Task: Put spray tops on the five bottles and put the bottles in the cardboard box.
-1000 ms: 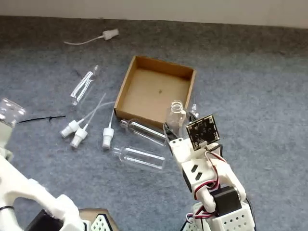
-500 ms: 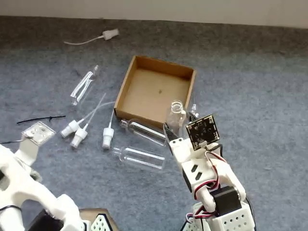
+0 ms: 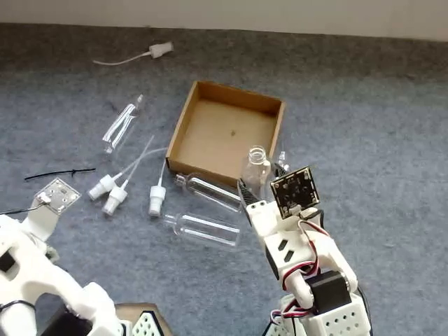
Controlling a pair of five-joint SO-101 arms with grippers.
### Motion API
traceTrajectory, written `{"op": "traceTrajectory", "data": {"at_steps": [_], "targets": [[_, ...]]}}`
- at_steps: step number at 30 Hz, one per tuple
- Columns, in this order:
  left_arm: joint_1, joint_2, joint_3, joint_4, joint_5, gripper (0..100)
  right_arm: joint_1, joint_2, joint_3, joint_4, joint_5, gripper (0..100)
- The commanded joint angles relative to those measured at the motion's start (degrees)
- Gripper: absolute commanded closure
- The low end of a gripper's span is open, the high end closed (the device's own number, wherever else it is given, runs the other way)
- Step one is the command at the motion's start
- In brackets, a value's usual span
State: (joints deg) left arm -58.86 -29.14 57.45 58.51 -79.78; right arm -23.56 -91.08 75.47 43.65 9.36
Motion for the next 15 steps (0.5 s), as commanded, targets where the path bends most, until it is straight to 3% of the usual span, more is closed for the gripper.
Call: {"op": "traceTrajectory", "data": {"at_steps": [1,6,8,12,15], "targets": [[4.4,-0.7,-1.8,-0.9,-34.3,78,0.6,-0.6,-0.8,-1.2,-0.1,99.5],[9.8,-0.7,-2.4,-6.8,-12.9,78,0.6,-0.6,-0.8,-1.2,-0.1,99.5],[10.3,-0.7,-3.2,-9.3,-7.6,78,0.6,-0.6,-0.8,-1.2,-0.1,99.5],[9.0,-0.7,-8.7,-5.5,-8.2,78,0.6,-0.6,-0.8,-1.2,-0.1,99.5],[6.8,-0.7,-14.2,3.4,-15.5,78,0.6,-0.6,-0.8,-1.2,-0.1,99.5]]}}
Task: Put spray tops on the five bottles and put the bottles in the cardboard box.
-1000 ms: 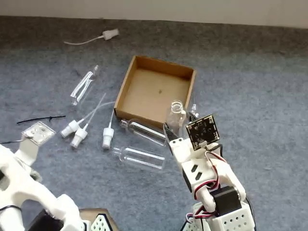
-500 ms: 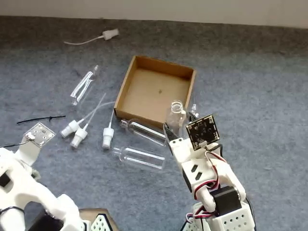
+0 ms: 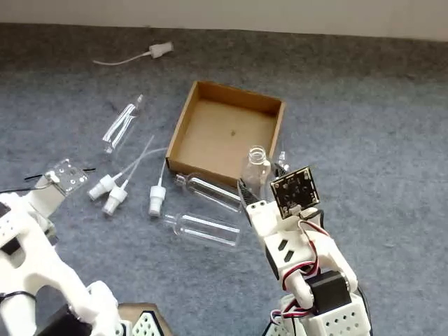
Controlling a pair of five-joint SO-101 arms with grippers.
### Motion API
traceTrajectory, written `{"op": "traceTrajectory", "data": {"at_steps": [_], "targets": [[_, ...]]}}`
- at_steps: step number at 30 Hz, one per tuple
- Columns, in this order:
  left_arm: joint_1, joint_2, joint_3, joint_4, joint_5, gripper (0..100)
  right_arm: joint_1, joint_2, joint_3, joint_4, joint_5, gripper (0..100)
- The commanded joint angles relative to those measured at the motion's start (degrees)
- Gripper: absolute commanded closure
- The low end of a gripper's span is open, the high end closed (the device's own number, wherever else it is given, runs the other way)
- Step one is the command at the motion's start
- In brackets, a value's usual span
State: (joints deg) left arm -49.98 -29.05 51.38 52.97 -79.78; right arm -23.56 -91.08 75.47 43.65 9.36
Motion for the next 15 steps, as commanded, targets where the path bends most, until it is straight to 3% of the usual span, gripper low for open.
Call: {"op": "traceTrajectory", "data": {"at_steps": [1,5,8,11,15], "targets": [[-3.0,-0.8,-9.8,12.3,-18.2,78,0.6,-0.6,-0.8,-1.2,-0.1,99.5],[-6.3,-0.8,-12.4,20.7,-30.9,78,0.6,-0.6,-0.8,-1.2,-0.1,99.5],[-6.8,-0.7,-10.0,20.7,-37.0,78,0.6,-0.6,-0.8,-1.2,-0.1,99.5],[-6.5,-0.7,-4.7,14.2,-39.0,78,0.6,-0.6,-0.8,-1.2,-0.1,99.5],[-6.2,-0.4,4.1,-1.9,-39.6,78,0.5,-0.6,-0.8,-1.2,-0.1,99.5]]}}
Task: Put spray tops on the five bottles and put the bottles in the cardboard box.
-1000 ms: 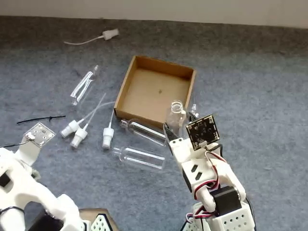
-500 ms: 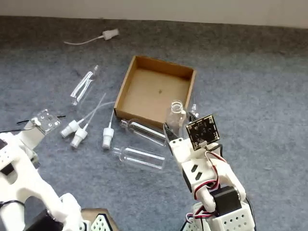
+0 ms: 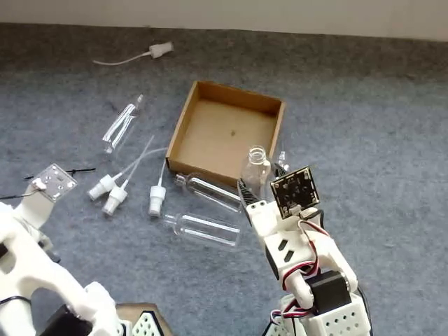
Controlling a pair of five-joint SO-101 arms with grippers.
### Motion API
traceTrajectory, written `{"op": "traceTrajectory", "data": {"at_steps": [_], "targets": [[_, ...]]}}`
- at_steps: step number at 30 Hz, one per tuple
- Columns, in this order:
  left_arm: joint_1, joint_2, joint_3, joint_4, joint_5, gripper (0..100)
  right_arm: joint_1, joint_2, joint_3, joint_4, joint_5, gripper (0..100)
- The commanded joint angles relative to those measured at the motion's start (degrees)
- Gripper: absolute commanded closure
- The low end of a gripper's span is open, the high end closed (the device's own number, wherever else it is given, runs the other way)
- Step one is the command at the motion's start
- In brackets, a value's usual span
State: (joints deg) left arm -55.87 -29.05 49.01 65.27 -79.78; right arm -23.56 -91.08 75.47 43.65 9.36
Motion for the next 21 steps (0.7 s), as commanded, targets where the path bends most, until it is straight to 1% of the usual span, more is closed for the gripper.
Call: {"op": "traceTrajectory", "data": {"at_steps": [1,2,4,7,12,16,18,21], "targets": [[-0.2,-0.3,8.7,-17.7,-39.6,78,0.5,-0.6,-0.8,-1.2,-0.1,99.5],[-0.1,-0.6,10.8,-20.7,-40.1,78,0.5,-0.6,-0.8,-1.2,-0.1,99.5],[-0.6,-0.7,13.7,-24.0,-43.9,78,0.5,-0.6,-0.8,-1.2,-0.1,99.5],[-1.5,-0.7,16.0,-24.7,-47.8,78,0.5,-0.5,-0.8,-1.2,-0.1,99.5],[-2.3,-0.6,16.2,-24.5,-47.8,79,0.5,-0.4,-0.8,-1.2,-0.1,99.5],[-4.2,-0.7,18.1,-24.6,-47.8,85,0.5,-0.4,-0.8,-1.2,-0.1,99.5],[-5.9,-0.7,19.3,-24.7,-47.8,87,0.5,-0.5,-0.8,-1.2,-0.1,99.5],[-8.7,-0.8,20.8,-24.7,-47.8,87,0.5,-0.5,-0.8,-1.2,-0.1,99.5]]}}
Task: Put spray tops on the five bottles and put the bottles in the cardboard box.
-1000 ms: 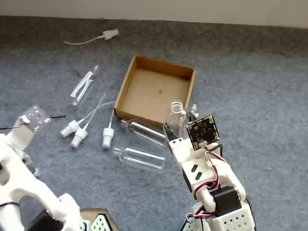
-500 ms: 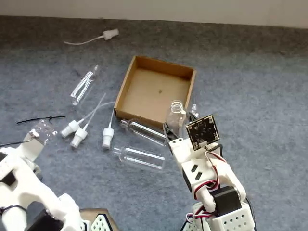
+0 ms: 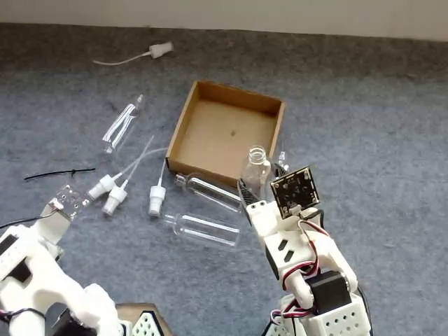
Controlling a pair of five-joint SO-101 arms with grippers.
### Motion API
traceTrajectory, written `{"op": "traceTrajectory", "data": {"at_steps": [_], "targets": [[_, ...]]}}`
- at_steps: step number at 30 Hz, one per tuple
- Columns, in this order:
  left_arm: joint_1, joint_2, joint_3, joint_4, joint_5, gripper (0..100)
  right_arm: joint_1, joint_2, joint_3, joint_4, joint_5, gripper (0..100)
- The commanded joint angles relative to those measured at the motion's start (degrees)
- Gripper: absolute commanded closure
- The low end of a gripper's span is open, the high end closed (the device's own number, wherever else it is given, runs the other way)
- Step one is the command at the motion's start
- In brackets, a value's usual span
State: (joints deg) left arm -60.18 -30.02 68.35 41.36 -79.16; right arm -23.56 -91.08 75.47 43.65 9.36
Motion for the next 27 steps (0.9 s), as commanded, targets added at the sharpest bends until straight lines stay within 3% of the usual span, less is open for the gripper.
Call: {"op": "traceTrajectory", "data": {"at_steps": [1,6,10,19,24,27], "targets": [[-5.4,0.1,2.0,-0.8,-48.4,87,0.5,-0.5,-0.8,-1.2,-0.1,99.5],[-8.9,0.1,4.2,-0.8,-47.3,86,0.5,-0.5,-0.8,-1.2,-0.1,99.5],[-7.7,0.1,3.8,-0.8,-37.8,82,0.5,-0.5,-0.8,-1.2,-0.1,99.5],[-5.7,0.1,4.4,0.2,-36.9,91,0.5,-0.6,-0.8,-1.2,-0.1,99.5],[-5.5,0.1,-0.2,7.8,-36.1,94,0.5,-0.6,-0.8,-1.2,-0.1,99.5],[-3.0,0.1,-6.5,16.4,-30.9,94,0.5,-0.6,-0.8,-1.2,-0.1,99.5]]}}
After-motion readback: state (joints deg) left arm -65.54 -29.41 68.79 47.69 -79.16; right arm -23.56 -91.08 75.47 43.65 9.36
